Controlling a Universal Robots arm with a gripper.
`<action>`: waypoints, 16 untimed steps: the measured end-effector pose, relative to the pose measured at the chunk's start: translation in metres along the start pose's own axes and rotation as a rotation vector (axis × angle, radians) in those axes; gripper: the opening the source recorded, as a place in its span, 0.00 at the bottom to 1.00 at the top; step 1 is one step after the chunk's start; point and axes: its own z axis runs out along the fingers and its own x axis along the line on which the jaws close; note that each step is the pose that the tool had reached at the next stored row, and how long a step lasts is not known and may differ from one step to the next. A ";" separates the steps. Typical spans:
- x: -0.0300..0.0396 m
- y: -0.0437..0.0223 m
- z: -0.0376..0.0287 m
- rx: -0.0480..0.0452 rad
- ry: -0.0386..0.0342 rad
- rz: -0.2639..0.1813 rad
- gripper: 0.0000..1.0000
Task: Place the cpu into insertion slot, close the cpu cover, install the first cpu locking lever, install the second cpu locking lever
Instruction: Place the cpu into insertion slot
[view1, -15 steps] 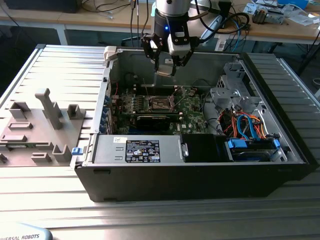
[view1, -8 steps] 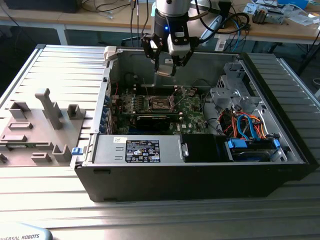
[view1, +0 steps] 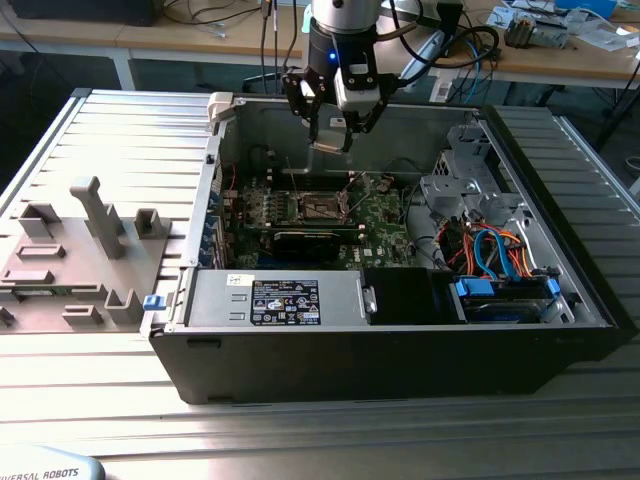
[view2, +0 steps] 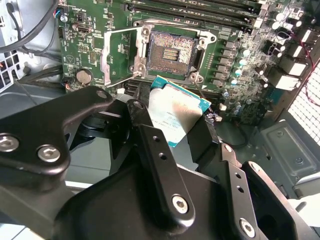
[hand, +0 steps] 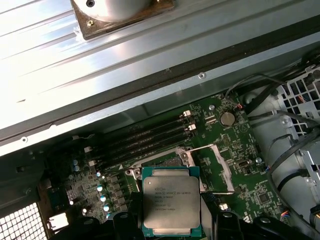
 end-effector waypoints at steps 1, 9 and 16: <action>0.0000 0.0000 0.0000 0.0001 -0.0002 0.002 0.54; 0.0000 0.0000 0.0001 -0.0001 -0.0010 0.011 0.54; 0.0000 0.0000 0.0002 -0.0003 -0.0016 0.017 0.54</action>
